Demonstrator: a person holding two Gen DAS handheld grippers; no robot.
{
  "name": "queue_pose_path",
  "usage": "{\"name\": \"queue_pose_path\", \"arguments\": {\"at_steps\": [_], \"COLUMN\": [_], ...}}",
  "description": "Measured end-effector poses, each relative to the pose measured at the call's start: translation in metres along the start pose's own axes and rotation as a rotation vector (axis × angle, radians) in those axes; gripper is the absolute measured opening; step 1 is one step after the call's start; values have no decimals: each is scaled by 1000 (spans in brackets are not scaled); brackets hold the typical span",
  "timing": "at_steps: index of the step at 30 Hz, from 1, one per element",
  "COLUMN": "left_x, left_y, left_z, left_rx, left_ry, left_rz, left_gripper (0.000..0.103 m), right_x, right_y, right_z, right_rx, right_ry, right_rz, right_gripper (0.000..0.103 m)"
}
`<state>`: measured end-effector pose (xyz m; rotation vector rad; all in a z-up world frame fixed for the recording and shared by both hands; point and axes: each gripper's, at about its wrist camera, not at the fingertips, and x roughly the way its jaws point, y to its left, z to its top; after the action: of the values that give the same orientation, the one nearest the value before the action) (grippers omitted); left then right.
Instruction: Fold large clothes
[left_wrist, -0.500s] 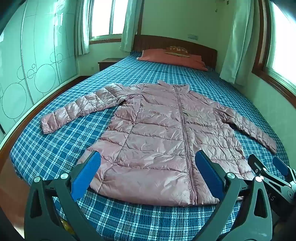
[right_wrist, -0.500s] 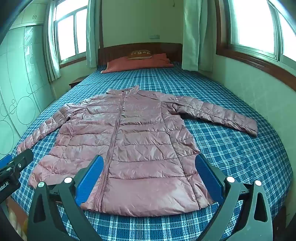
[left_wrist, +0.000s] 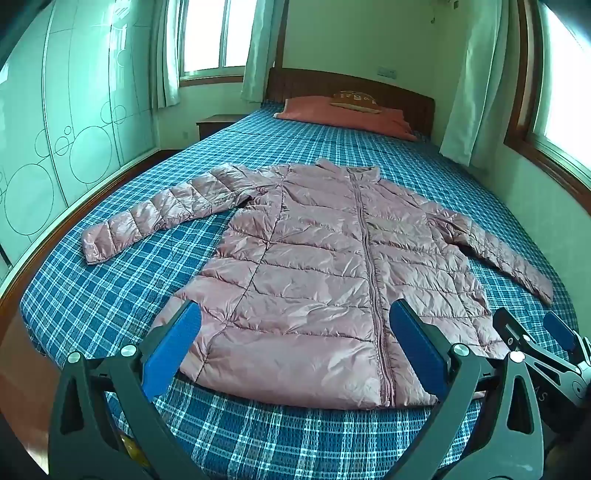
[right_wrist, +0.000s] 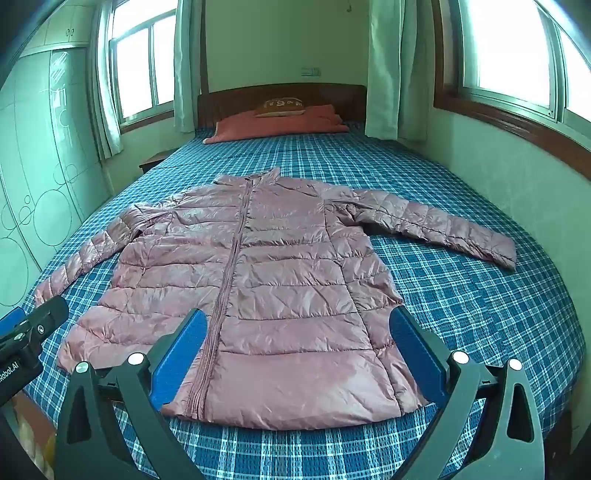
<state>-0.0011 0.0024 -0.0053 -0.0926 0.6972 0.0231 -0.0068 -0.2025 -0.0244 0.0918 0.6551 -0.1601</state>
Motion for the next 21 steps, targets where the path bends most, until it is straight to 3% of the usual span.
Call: {"name": "queue_pose_path", "arguments": {"at_steps": [21], "left_x": [1], "left_y": [-2], "left_z": [0], "left_rx": [-1], "left_ry": [5], "left_rz": [4], "left_gripper": [101], "right_x": [1], "right_y": [2], "right_z": [-2], "right_rx": [-2], "right_ry": [4], "right_rz": [-1], "right_gripper": [98]}}
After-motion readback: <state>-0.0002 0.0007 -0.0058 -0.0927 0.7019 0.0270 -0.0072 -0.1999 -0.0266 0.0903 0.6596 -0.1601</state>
